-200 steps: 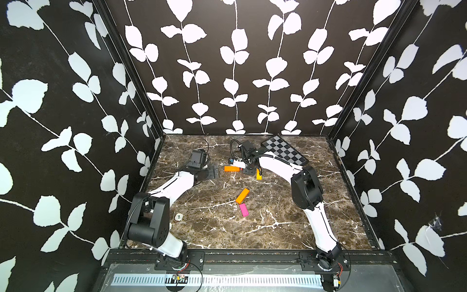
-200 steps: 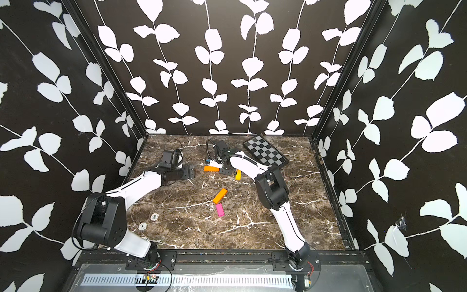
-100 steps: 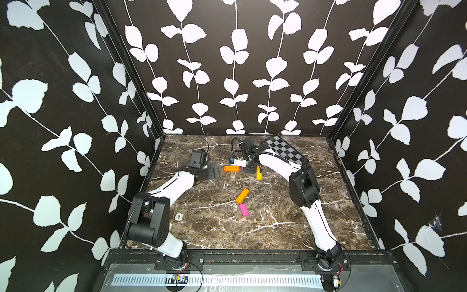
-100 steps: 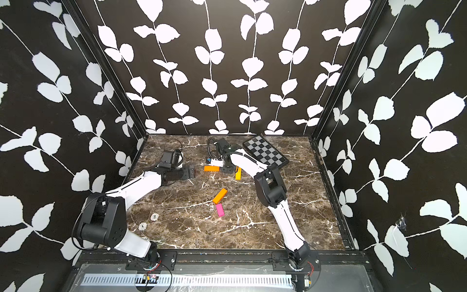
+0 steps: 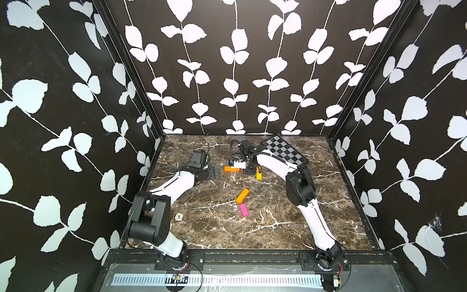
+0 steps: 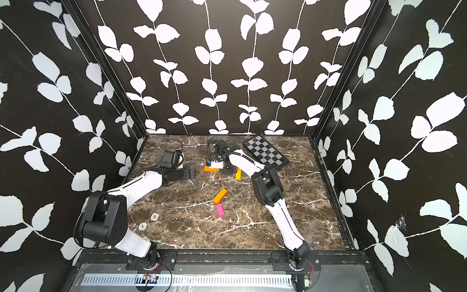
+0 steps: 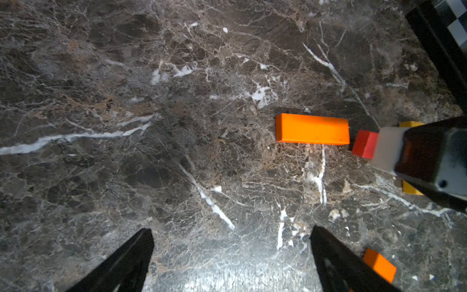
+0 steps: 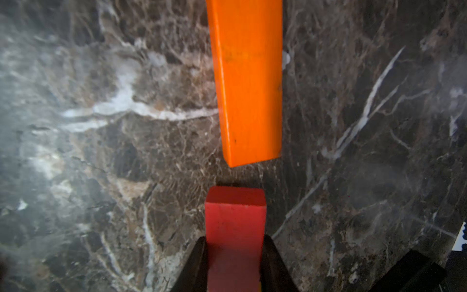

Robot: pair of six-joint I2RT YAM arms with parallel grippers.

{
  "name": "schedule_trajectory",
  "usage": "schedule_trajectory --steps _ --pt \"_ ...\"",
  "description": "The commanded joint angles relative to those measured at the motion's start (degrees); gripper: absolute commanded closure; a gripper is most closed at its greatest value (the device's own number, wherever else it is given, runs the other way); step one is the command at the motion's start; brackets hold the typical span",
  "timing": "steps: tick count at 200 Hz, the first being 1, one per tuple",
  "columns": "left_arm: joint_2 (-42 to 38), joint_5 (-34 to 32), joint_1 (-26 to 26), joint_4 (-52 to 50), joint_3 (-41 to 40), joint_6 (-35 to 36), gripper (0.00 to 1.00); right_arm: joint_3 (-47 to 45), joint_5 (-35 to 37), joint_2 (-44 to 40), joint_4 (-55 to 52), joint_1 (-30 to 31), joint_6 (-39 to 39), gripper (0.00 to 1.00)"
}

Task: Assemble the number 7 with building blocks
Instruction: Assemble the building block at the center of the board.

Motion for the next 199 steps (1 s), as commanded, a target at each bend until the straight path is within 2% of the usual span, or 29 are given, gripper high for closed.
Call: schedule_trajectory --steps 1,37,61,96,199 --pt "-0.11 0.51 0.39 0.42 0.55 -0.11 0.01 1.56 0.19 0.78 -1.56 -0.3 -1.4 1.0" --pt "-0.11 0.53 0.39 0.46 0.46 -0.2 0.01 1.91 0.18 1.3 -2.22 -0.32 -1.49 1.0" --pt "-0.11 0.56 0.39 0.54 0.49 -0.2 0.01 1.86 0.49 1.41 -2.37 -0.31 -1.67 0.95" --pt "-0.07 0.75 0.39 0.51 0.53 -0.29 0.01 1.85 0.55 1.5 -2.31 -0.32 -1.67 0.81" --pt "0.06 1.19 0.39 0.87 0.2 -0.54 0.01 2.22 2.02 1.89 -0.61 -0.3 -1.14 0.66"
